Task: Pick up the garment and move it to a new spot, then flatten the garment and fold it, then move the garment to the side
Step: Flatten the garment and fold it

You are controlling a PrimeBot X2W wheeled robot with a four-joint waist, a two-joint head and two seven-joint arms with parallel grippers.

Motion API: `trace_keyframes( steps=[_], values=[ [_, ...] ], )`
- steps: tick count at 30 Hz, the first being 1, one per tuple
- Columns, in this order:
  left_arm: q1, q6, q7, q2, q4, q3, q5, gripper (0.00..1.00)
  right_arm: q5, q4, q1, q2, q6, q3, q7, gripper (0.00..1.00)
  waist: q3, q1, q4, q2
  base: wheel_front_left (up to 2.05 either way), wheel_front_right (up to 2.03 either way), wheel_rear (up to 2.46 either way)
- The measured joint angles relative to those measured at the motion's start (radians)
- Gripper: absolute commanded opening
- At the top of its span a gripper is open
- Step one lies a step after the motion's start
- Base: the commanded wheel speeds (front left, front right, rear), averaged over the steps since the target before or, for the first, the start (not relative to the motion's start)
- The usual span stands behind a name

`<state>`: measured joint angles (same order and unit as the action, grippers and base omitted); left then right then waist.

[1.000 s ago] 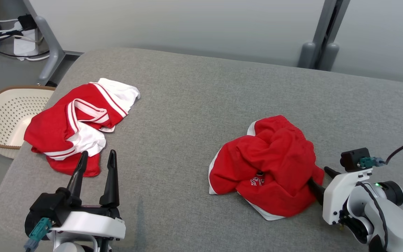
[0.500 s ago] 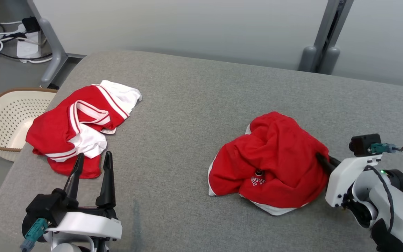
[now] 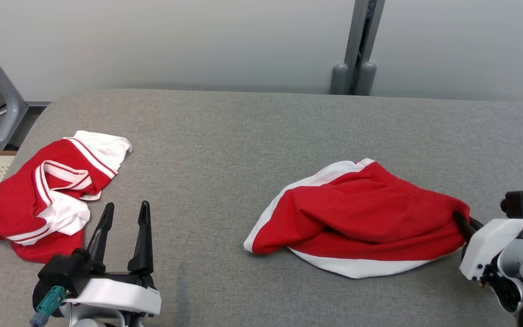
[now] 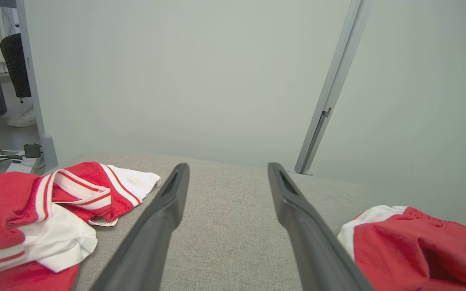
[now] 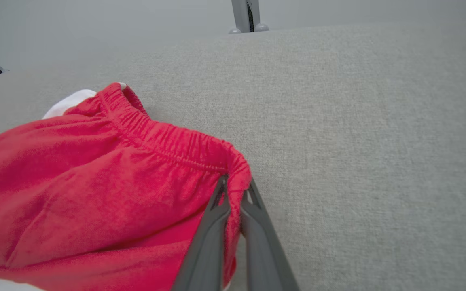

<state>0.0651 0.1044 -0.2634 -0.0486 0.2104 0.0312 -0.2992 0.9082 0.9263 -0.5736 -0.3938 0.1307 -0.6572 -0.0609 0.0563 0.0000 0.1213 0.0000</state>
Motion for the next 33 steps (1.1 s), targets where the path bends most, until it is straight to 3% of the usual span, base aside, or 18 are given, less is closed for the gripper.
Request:
trace_keyframes(
  steps=[5, 6, 7, 8, 23, 29, 33],
  values=[
    [0.001, 0.0, 0.0, 0.0, 0.003, 0.002, 0.0, 1.0, 0.01, 0.059, 0.049, 0.0, 0.0, 0.032, -0.019, 0.0, -0.002, 0.0001, -0.029, 0.0, 0.0, 0.0, 0.0],
    [0.001, 0.0, 0.0, 0.0, 0.004, 0.002, 0.001, 1.0, 0.012, 0.064, 0.057, 0.006, 0.0, 0.035, -0.025, 0.09, -0.003, 0.0, -0.032, 0.0, 0.0, 0.0, 0.0],
    [0.001, 0.0, 0.0, 0.0, 0.005, 0.002, 0.003, 1.0, 0.014, 0.064, 0.066, 0.015, 0.0, 0.036, -0.028, 0.39, -0.004, 0.0, -0.035, 0.0, 0.0, 0.0, 0.0],
    [0.001, 0.0, 0.0, 0.0, 0.007, 0.002, 0.005, 1.0, 0.017, 0.06, 0.074, 0.025, 0.0, 0.035, -0.028, 1.0, -0.005, 0.0001, -0.038, 0.0, 0.0, 0.0, 0.0],
    [-0.004, 0.005, 0.0, 0.0, 0.013, -0.011, 0.008, 1.0, -0.048, -0.123, 0.13, 0.049, 0.0, 0.071, -0.179, 1.0, -0.043, 0.0, -0.073, 0.0, 0.0, 0.0, 0.0],
    [-0.018, 0.006, 0.0, 0.0, 0.001, -0.026, 0.008, 1.0, -0.163, -0.286, 0.183, 0.058, 0.0, 0.215, -0.199, 1.0, -0.05, 0.0001, -0.089, 0.0, 0.0, 0.0, 0.0],
    [-0.02, 0.006, 0.0, 0.0, -0.002, -0.028, 0.008, 1.0, -0.287, -0.474, 0.273, 0.116, 0.0, 0.377, -0.202, 1.0, -0.049, 0.0, -0.097, 0.0, 0.0, 0.0, 0.0]
  ],
)
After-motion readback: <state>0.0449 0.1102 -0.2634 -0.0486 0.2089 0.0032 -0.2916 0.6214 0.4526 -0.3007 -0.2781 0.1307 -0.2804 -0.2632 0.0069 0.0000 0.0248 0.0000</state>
